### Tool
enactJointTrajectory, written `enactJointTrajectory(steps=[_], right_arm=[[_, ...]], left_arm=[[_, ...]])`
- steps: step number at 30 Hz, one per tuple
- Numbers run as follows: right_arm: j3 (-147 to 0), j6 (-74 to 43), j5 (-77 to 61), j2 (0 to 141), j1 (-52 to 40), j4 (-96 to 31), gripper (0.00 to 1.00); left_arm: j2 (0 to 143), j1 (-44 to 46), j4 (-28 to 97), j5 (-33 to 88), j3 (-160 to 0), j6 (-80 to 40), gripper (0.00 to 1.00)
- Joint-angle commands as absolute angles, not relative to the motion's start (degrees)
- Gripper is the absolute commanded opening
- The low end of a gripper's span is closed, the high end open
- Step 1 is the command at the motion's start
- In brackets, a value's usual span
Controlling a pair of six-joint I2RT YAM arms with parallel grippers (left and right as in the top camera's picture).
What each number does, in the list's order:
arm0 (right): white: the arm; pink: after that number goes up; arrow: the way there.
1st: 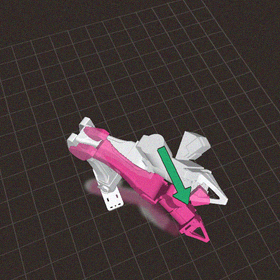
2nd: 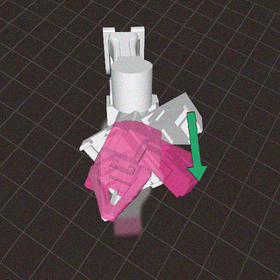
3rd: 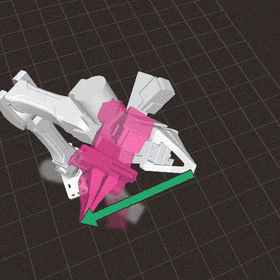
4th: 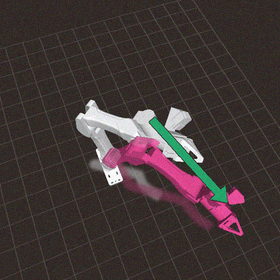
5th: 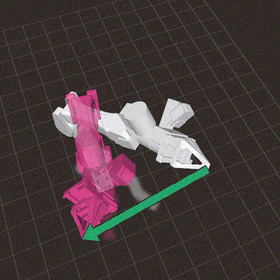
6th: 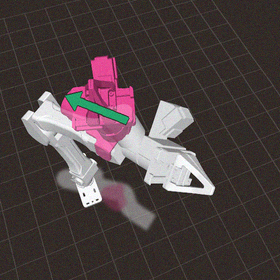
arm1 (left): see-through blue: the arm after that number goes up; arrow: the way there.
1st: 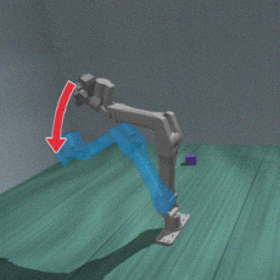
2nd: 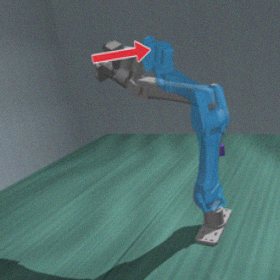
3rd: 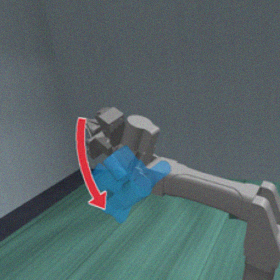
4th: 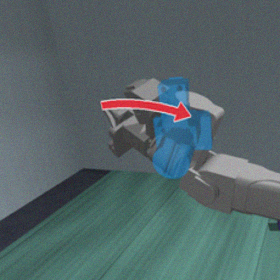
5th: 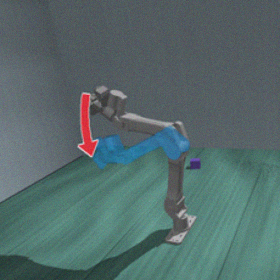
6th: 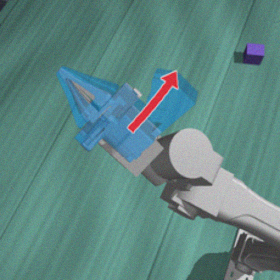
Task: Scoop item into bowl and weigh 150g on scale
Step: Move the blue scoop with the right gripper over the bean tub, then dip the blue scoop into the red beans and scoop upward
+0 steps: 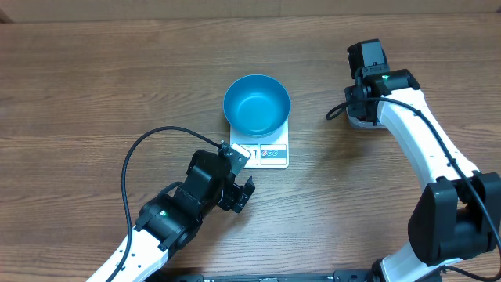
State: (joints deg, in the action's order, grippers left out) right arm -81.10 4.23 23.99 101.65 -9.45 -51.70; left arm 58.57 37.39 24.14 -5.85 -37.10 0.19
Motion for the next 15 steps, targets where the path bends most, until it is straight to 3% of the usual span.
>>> enactJointTrajectory(steps=[1, 15], right_arm=[[-82.06, 2.7, 20.32, 102.26, -9.26, -52.86, 0.04], [-82.04, -1.93, 12.34, 102.24, -8.29, -51.99, 0.04]], left_arm=[[58.85, 37.15, 23.97, -6.37, -36.69, 0.01, 1.0], [58.85, 37.15, 23.97, -6.37, -36.69, 0.01, 1.0]])
